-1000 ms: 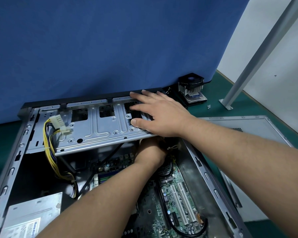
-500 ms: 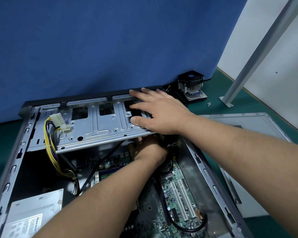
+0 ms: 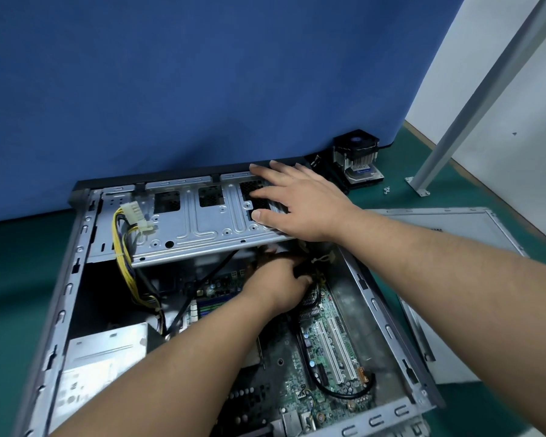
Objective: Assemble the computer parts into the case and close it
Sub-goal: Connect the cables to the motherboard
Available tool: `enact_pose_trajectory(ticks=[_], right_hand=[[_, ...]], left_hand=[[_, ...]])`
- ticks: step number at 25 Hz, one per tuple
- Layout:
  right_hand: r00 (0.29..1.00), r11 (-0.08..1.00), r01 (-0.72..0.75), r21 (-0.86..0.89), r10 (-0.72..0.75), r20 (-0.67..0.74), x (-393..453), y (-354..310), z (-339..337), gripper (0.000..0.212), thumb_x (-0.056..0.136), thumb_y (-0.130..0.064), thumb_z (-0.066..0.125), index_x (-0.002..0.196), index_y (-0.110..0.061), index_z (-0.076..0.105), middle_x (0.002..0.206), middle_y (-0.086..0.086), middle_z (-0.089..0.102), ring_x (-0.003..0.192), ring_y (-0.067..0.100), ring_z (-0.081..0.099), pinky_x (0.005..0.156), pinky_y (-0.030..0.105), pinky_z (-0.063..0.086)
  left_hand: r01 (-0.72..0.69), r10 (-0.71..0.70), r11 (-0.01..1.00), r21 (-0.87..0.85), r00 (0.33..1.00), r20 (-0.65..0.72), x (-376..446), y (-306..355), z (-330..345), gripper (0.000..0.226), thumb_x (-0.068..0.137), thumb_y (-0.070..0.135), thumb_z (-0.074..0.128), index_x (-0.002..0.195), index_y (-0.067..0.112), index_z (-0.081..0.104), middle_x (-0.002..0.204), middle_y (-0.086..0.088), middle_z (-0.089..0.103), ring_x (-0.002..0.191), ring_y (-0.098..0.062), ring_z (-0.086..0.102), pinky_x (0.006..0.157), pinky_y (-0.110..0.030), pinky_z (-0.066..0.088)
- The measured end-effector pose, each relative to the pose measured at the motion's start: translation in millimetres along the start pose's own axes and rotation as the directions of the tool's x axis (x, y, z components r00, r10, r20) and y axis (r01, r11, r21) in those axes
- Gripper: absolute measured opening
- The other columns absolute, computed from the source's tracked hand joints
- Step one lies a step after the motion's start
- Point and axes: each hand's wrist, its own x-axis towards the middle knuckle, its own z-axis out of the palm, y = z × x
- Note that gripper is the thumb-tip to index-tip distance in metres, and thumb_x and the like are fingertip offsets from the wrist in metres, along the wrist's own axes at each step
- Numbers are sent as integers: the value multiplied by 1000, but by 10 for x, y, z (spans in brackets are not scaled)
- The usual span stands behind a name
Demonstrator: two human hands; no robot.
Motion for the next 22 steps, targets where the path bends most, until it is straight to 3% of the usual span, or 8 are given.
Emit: enact_pose_trajectory(ticks=[4, 6, 8, 10, 12, 14, 16, 22], right_hand=[[1000, 999, -6, -32, 7, 30, -3, -27, -43, 60, 97, -71, 32, 147, -43, 48, 169, -22, 9, 156, 9, 5, 128, 42, 3], [999, 999, -4, -46, 5, 33, -8, -34, -49, 61, 97, -71, 31, 148, -42, 48, 169, -21, 8, 156, 10, 5, 128, 43, 3], [999, 999, -6, -51, 8, 37, -18, -31, -56, 63, 97, -72, 28, 148, -42, 47, 169, -20, 7, 156, 10, 4, 128, 43, 3], [999, 999, -3, -53, 5, 41, -21, -52, -74, 67, 95, -74, 22, 149, -42, 47, 169, -20, 7, 156, 10, 4, 128, 43, 3], [999, 998, -3, -58, 6, 39, -21, -69, -84, 70, 93, -75, 19, 148, -41, 47, 169, -19, 8, 157, 11, 5, 127, 43, 4], [999, 998, -7, -66, 10, 37, -20, -82, -85, 71, 93, -75, 18, 148, -41, 48, 169, -18, 8, 157, 12, 6, 128, 43, 5], [999, 996, -5, -84, 8, 38, -14, -99, -85, 71, 94, -74, 18, 148, -40, 49, 170, -17, 9, 157, 13, 7, 127, 45, 7], [999, 993, -9, -118, 15, 42, -46, -141, -91, 64, 99, -69, 23, 147, -38, 50, 170, -15, 10, 157, 15, 9, 127, 47, 11]], left_hand=[[-120, 110, 966, 227, 992, 54, -720, 57, -319, 42, 99, 43, 56, 139, 33, 58, 141, 4, 60, 131, -23, 55, 105, -42, 48], [-225, 273, 903, 365, 959, -83, -1172, -83, -605, 33, 95, 39, 52, 124, 35, 68, 124, 14, 68, 117, -17, 61, 93, -41, 55], [-207, 393, 840, 501, 869, -300, -1521, -376, -909, 28, 91, 31, 56, 113, 32, 73, 113, 13, 70, 110, -19, 62, 87, -42, 53], [17, 276, 882, 472, 792, -545, -1713, -680, -1178, 28, 92, 21, 62, 118, 25, 71, 123, 2, 65, 119, -29, 56, 90, -47, 48], [217, 25, 932, 290, 761, -648, -1741, -863, -1295, 40, 95, 24, 67, 134, 22, 61, 138, -6, 55, 132, -33, 44, 101, -52, 40], [250, -107, 957, 147, 775, -623, -1692, -943, -1264, 53, 98, 34, 63, 147, 22, 48, 145, -7, 50, 139, -30, 36, 111, -51, 36], [252, -122, 960, 126, 775, -620, -1646, -984, -1256, 60, 100, 42, 58, 152, 19, 41, 151, -4, 46, 143, -26, 31, 113, -50, 34], [279, -131, 944, 176, 806, -577, -1630, -1002, -1266, 56, 102, 48, 51, 152, 24, 45, 164, 4, 32, 153, -20, 18, 116, -50, 29]])
